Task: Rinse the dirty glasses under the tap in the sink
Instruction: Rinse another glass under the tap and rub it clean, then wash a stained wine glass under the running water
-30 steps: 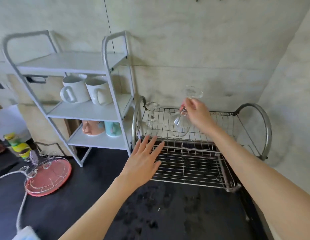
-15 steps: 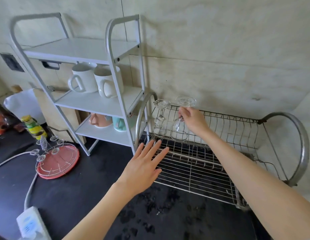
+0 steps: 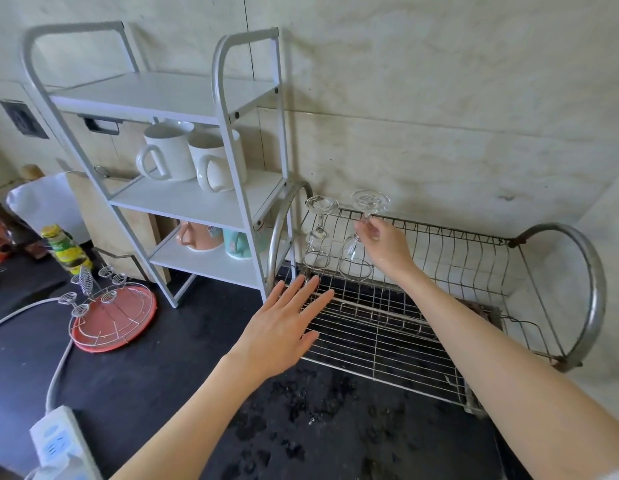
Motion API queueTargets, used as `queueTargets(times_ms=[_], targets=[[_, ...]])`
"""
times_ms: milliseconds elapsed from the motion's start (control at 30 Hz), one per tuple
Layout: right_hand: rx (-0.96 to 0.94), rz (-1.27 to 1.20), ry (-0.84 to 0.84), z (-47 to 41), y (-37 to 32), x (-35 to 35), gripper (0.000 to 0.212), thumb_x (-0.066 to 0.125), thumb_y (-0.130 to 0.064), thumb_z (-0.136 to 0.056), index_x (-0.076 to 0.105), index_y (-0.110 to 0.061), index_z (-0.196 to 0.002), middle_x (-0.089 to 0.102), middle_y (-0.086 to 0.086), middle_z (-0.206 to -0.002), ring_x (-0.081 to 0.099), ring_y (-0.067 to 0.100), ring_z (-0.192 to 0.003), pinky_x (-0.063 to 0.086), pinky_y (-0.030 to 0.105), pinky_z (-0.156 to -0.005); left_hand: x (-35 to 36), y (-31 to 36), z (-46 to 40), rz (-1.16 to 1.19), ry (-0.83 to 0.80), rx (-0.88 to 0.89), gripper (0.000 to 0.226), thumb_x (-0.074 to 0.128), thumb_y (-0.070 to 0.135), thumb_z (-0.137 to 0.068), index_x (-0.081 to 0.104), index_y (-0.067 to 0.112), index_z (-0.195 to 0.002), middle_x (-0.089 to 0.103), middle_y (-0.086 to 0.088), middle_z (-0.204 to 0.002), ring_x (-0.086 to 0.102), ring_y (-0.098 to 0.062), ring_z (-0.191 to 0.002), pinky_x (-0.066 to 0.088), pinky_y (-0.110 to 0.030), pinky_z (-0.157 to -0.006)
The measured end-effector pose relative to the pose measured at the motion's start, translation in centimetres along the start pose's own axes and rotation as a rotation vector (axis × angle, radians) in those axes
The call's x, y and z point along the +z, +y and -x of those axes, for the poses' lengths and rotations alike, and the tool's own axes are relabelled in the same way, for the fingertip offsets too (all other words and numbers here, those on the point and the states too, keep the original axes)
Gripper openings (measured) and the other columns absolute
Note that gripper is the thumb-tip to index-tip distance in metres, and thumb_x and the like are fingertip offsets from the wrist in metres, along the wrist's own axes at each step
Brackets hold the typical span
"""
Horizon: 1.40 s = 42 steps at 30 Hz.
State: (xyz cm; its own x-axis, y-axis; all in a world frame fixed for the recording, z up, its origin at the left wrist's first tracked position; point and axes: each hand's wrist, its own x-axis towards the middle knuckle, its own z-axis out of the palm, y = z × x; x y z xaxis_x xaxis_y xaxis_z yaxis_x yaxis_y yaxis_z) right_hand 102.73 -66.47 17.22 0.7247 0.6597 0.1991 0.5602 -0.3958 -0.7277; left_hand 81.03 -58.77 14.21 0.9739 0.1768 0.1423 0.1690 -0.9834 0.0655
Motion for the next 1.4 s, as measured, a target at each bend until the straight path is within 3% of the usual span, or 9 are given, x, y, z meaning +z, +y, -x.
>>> queueTargets(times_ms=[233, 400, 567, 667, 867, 1033, 1167, 1300, 1400], targets=[[0.074, -0.004, -0.010, 4.3, -0.7, -0.1, 0.058, 0.043, -0.039, -0.097, 0.029, -0.009, -0.144, 0.035, 0.007, -0.148, 0.035, 0.018, -0.135, 0.029, 0.030, -0.107, -0.7, 0.5, -0.1, -0.052, -0.054, -0.040, 0.062, 0.035, 0.042, -0.098, 0.000, 0.032, -0.148, -0.005, 0.001, -0.158, -0.011, -0.018, -0.144, -0.010, -0.035, -0.114], [-0.075, 0.269, 0.059, 9.8, -3.1, 0.0, 0.060, 0.045, -0.038, -0.096, 0.025, -0.011, -0.146, 0.031, 0.007, -0.151, 0.030, 0.019, -0.138, 0.021, 0.029, -0.111, -1.2, 1.9, 2.6, 0.023, 0.100, -0.106, 0.059, 0.038, 0.041, -0.098, 0.011, 0.028, -0.149, 0.003, -0.002, -0.158, -0.006, -0.020, -0.145, -0.006, -0.038, -0.115], [-0.189, 0.505, -0.001, 17.2, -6.5, 1.8, 0.064, 0.038, -0.047, -0.095, 0.018, -0.017, -0.149, 0.022, 0.007, -0.155, 0.020, 0.022, -0.143, 0.012, 0.042, -0.118, -1.1, 2.1, 10.8, 0.057, 0.109, -0.152, 0.060, 0.034, 0.047, -0.095, 0.015, 0.028, -0.148, 0.008, -0.002, -0.157, -0.003, -0.022, -0.144, 0.002, -0.042, -0.116], [-0.197, 0.568, -0.078, 22.4, -8.0, 4.6, 0.066, 0.035, -0.051, -0.095, 0.014, -0.021, -0.150, 0.017, 0.004, -0.157, 0.015, 0.019, -0.145, 0.007, 0.041, -0.118, -0.4, 1.5, 17.2, 0.014, 0.094, -0.191, 0.060, 0.032, 0.050, -0.090, 0.029, 0.024, -0.144, 0.029, -0.008, -0.152, 0.021, -0.030, -0.140, 0.020, -0.048, -0.109], [-0.294, 0.592, -0.247, 35.2, -11.7, 12.4, 0.066, 0.026, -0.057, -0.090, 0.041, -0.016, -0.140, 0.045, 0.008, -0.143, 0.045, 0.025, -0.131, 0.030, 0.048, -0.107, 0.7, 1.2, 32.6, 0.009, 0.015, -0.325, 0.060, 0.034, 0.051, -0.085, 0.042, 0.020, -0.135, 0.045, -0.012, -0.142, 0.042, -0.035, -0.130, 0.038, -0.054, -0.098], [-0.429, 0.525, -0.392, 42.1, -16.6, 18.6, 0.071, 0.008, -0.059, -0.095, 0.048, -0.015, -0.134, 0.053, 0.010, -0.137, 0.054, 0.026, -0.123, 0.042, 0.052, -0.099, -0.2, -0.3, 44.5, -0.033, -0.072, -0.536, 0.058, 0.029, 0.052, -0.085, 0.045, 0.021, -0.131, 0.052, -0.012, -0.136, 0.051, -0.035, -0.122, 0.045, -0.053, -0.091], [-0.555, 0.464, -0.467, 44.5, -21.9, 23.5, 0.072, 0.009, -0.060, -0.095, 0.049, -0.014, -0.133, 0.055, 0.010, -0.134, 0.055, 0.027, -0.121, 0.041, 0.054, -0.099, -1.6, -2.9, 51.7, 0.003, -0.083, -0.702, 0.060, 0.032, 0.053, -0.085, 0.047, 0.019, -0.132, 0.052, -0.013, -0.135, 0.049, -0.037, -0.123, 0.045, -0.055, -0.090], [-0.688, 0.408, -0.529, 44.7, -27.8, 29.6, 0.064, 0.031, -0.058, -0.089, 0.045, -0.017, -0.135, 0.052, 0.010, -0.137, 0.051, 0.027, -0.125, 0.037, 0.051, -0.103, -2.8, -6.3, 57.7, 0.012, -0.046, -0.872, 0.063, 0.033, 0.052, -0.084, 0.046, 0.018, -0.135, 0.047, -0.012, -0.140, 0.043, -0.037, -0.129, 0.041, -0.056, -0.094], [-0.782, 0.364, -0.584, 44.5, -32.5, 34.5, 0.065, 0.031, -0.057, -0.088, 0.044, -0.016, -0.137, 0.050, 0.011, -0.139, 0.049, 0.028, -0.128, 0.032, 0.053, -0.105, -3.2, -9.6, 61.9, -0.023, -0.033, -0.997, 0.063, 0.034, 0.052, -0.084, 0.045, 0.019, -0.136, 0.046, -0.012, -0.141, 0.040, -0.037, -0.131, 0.039, -0.055, -0.097]])
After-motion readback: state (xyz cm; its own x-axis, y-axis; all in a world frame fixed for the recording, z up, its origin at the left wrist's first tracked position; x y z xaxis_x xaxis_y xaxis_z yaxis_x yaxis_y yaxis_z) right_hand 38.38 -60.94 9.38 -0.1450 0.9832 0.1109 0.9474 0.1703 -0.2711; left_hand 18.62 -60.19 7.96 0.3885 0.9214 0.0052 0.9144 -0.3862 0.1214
